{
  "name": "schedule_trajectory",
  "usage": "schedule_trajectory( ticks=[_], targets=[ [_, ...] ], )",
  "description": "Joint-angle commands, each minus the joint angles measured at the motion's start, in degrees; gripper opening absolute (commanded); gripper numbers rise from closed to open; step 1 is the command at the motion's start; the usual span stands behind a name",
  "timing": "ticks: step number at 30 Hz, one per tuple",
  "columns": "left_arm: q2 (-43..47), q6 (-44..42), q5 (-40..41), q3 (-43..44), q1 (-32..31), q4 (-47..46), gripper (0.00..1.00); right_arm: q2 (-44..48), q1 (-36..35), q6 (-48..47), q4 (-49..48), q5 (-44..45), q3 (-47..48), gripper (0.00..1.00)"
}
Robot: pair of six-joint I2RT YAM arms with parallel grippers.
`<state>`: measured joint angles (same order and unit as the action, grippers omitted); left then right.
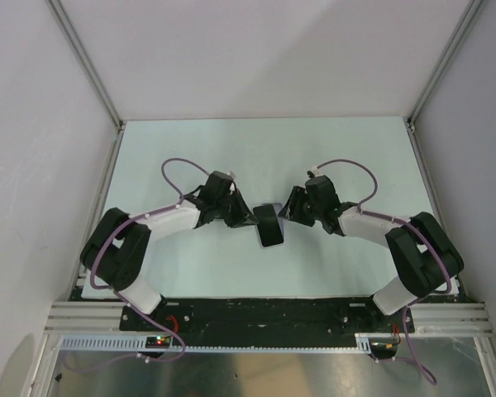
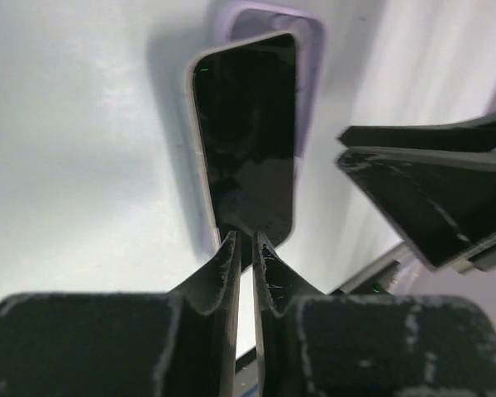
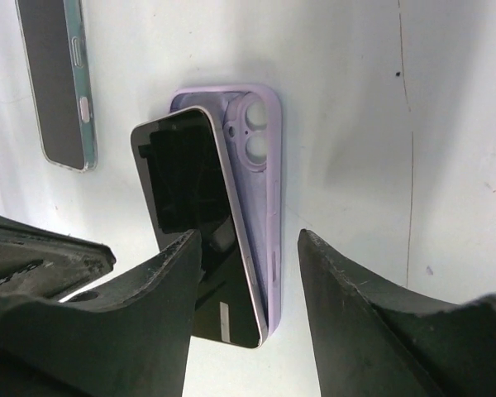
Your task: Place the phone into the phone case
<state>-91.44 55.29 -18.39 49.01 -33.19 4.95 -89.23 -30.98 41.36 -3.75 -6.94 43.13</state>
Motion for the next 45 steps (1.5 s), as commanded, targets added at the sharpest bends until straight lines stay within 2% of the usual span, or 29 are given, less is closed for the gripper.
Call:
schedule_trajectory(
  ticks=[1, 6, 15, 21, 30, 37, 45],
  targets=[
    [-2.33, -6.62, 7.13, 3.63, 0.19, 10.26, 0.13, -1.52, 0.47, -3.06, -0.3, -1.21, 2.94, 0.56],
    [-2.24, -8.09, 10.22, 4.53, 0.19, 12.7, 0.18, -3.04, 0.53, -3.18, -0.44, -1.75, 3.93, 0.55],
    [-5.42, -8.47, 9.05, 7.91, -0.37, 12.69, 0.27, -6.1, 0.57, -2.96, -0.46, -1.91, 6.28, 0.51],
    [-8.19, -8.57, 9.05, 10.18, -0.38, 12.75, 0.21, -7.33, 0.57, -2.91, 0.42, -1.42, 8.02, 0.41],
    [-11.53, -8.42, 9.39, 12.24, -0.38, 12.68, 0.15, -8.17, 0.66, -2.58, 1.23, 0.37, 9.14, 0.35],
    [-13.71, -8.72, 8.96, 14.72, -0.33, 12.76, 0.14, -8.55, 0.93, -1.18, 3.19, 4.49, 9.84, 0.19],
    [-15.85, -8.88, 7.83, 17.44, -0.38, 12.8, 0.15, -9.0, 1.56, -1.27, 3.48, 4.5, 10.17, 0.16]
  ],
)
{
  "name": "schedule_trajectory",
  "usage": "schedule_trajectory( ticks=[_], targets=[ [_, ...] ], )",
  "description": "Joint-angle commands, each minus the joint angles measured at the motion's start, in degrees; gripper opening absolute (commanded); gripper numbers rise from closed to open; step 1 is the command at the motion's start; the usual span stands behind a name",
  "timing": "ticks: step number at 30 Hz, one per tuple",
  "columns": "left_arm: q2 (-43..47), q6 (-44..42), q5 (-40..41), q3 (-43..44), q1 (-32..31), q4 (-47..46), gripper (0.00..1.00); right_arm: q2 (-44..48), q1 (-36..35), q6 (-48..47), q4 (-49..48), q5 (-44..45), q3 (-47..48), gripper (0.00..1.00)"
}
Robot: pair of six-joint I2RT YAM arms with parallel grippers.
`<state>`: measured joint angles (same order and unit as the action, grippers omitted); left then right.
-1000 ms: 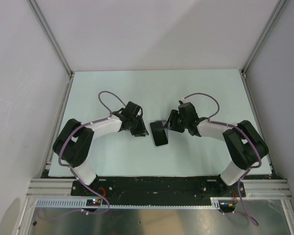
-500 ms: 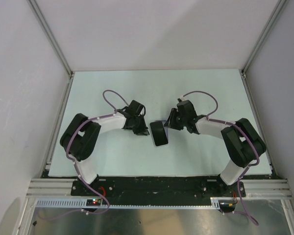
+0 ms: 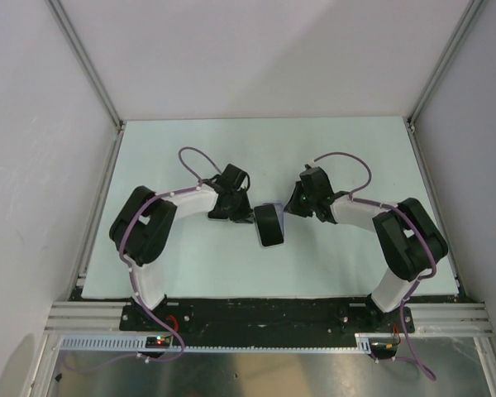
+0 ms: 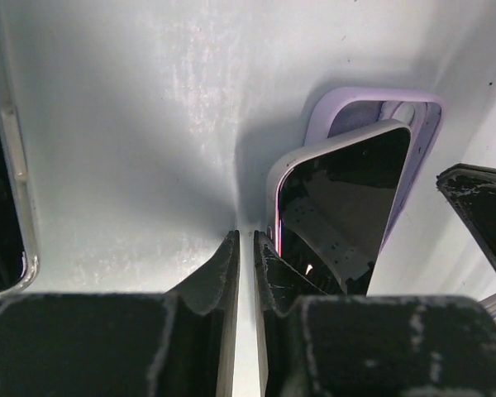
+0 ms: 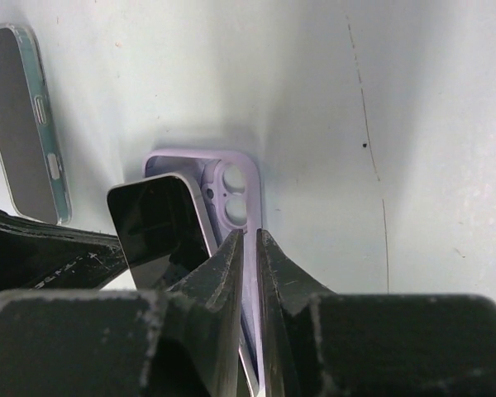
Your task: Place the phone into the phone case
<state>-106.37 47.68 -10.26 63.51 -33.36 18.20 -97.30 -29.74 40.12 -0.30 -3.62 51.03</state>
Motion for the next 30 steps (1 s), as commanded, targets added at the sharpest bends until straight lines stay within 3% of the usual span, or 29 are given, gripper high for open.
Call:
schedule_trajectory(
  ticks=[1, 22, 30],
  targets=[
    [-1.15, -1.32, -0.42, 3.34, -0.21, -0.4, 0.14, -1.08, 0.3, -0.12, 0.03, 0.9, 2.35, 0.16],
    [-4.28, -2.37, -1.31, 9.68, -0.16, 1.96, 0.14, -2.78, 0.8, -0.58, 3.14, 0.21, 5.97, 0.15],
    [-4.55, -2.6, -1.64, 10.92, -0.2, 2.41, 0.14, 3.13, 2.63, -0.99, 7.29, 3.04, 5.61, 0.28]
  ],
)
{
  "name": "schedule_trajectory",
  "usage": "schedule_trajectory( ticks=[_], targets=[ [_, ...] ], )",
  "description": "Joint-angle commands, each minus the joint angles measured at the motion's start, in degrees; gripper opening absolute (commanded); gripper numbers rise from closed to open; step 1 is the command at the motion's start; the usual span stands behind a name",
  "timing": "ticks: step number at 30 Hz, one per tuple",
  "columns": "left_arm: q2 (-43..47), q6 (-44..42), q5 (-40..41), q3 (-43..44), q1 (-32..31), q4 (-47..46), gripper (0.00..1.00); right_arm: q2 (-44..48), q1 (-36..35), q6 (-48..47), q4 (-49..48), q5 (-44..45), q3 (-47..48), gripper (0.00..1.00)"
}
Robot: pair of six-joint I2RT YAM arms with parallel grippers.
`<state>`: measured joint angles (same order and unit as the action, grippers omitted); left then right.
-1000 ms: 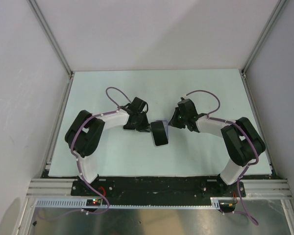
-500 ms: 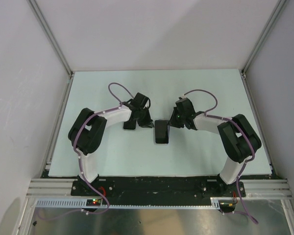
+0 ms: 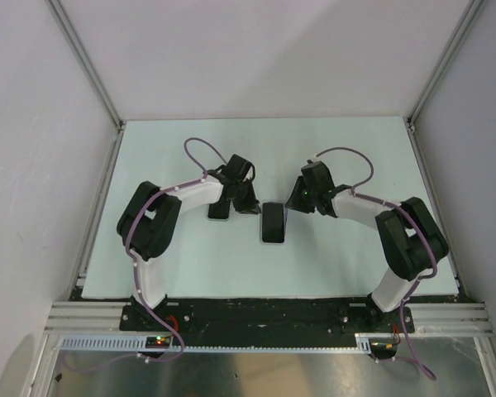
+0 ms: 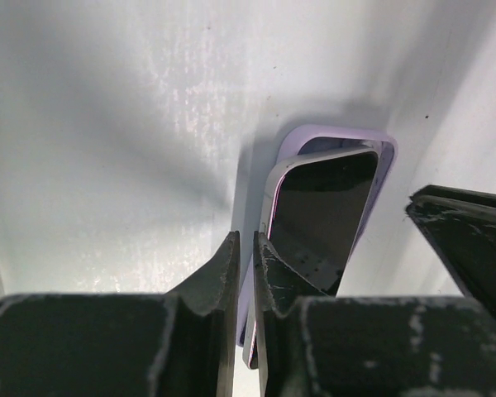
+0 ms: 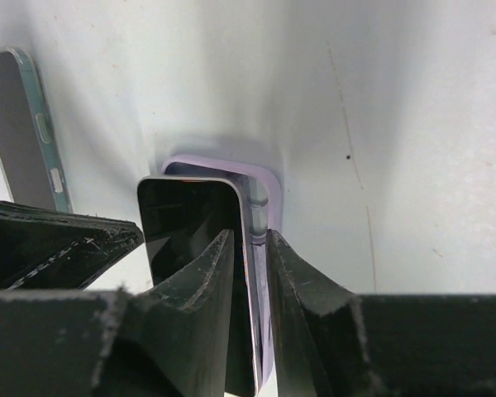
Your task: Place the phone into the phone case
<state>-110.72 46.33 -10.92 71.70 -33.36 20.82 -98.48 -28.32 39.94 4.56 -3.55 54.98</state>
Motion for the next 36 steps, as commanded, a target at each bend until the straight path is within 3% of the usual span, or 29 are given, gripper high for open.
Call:
schedule_trajectory(
  ticks=[1, 5, 8, 12, 29, 36],
  targets=[
    [-0.24, -1.2, -1.01, 2.78, -0.21, -0.15, 0.14, 4.42, 1.49, -0.61, 2.68, 3.17, 1.42, 0.28],
    [-0.29, -1.11, -1.15, 2.96, -0.2, -0.09, 0.14, 3.1, 2.41, 0.57, 3.03, 3.52, 0.66, 0.25],
    [-0.23, -1.19, -1.26, 3.14, -0.15, 0.07, 0.14, 1.06, 2.53, 1.02, 2.76, 3.55, 0.56, 0.13],
    [-0.48, -1.31, -1.29, 3.52, -0.21, 0.27, 0.14, -2.24, 2.56, 1.12, 1.51, 2.39, 0.94, 0.06],
    [-2.51, -0.94, -2.74, 6.83, -0.62, 0.89, 0.14, -8.38, 0.21, -0.71, 1.71, -1.09, 6.92, 0.05],
    [1.58, -1.59, 1.16, 5.49, -0.16, 1.81, 0.15, -8.99, 0.3, -0.8, 1.54, -1.72, 7.06, 0.05]
  ],
)
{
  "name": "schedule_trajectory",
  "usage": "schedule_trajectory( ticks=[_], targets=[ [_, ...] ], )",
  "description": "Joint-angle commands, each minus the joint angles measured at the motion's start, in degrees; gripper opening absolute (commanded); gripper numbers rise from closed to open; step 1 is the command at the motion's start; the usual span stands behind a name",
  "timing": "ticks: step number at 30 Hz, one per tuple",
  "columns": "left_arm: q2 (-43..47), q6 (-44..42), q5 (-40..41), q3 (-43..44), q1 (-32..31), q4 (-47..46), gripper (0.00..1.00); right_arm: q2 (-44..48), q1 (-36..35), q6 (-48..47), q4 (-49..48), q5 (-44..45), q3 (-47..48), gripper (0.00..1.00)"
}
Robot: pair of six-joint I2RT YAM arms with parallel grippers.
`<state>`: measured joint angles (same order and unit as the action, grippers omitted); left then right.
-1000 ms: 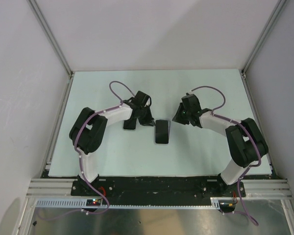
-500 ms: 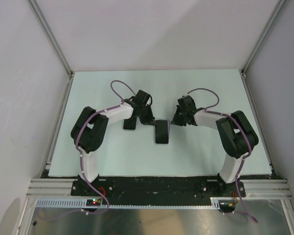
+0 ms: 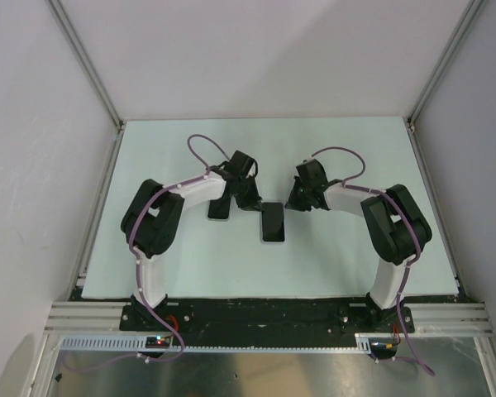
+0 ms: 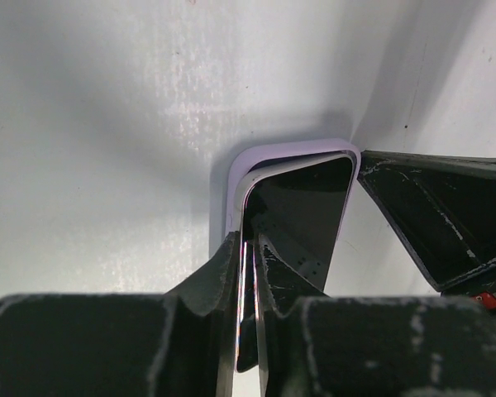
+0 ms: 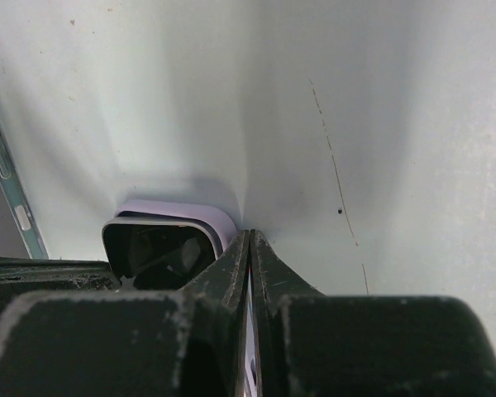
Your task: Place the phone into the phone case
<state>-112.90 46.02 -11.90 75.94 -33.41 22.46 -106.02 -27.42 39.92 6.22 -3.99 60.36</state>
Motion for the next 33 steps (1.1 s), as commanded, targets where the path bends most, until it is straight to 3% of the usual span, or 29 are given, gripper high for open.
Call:
schedule_trajectory(
  ticks=[1, 16, 33],
  targets=[
    [4.24, -1.42, 2.49, 0.97, -0.1, 0.33, 0.16, -1.51, -0.61, -0.75, -0.31, -1.42, 1.69, 0.05],
    [9.26, -0.86, 4.55, -7.91, -0.93, 0.64, 0.17, -2.36, -1.21, -1.33, -0.82, -2.4, 2.9, 0.06],
    [1.72, -0.55, 2.95, 0.41, -1.79, 0.59, 0.16, -2.22, -2.06, -1.94, -0.19, -2.69, 3.4, 0.06]
  ],
)
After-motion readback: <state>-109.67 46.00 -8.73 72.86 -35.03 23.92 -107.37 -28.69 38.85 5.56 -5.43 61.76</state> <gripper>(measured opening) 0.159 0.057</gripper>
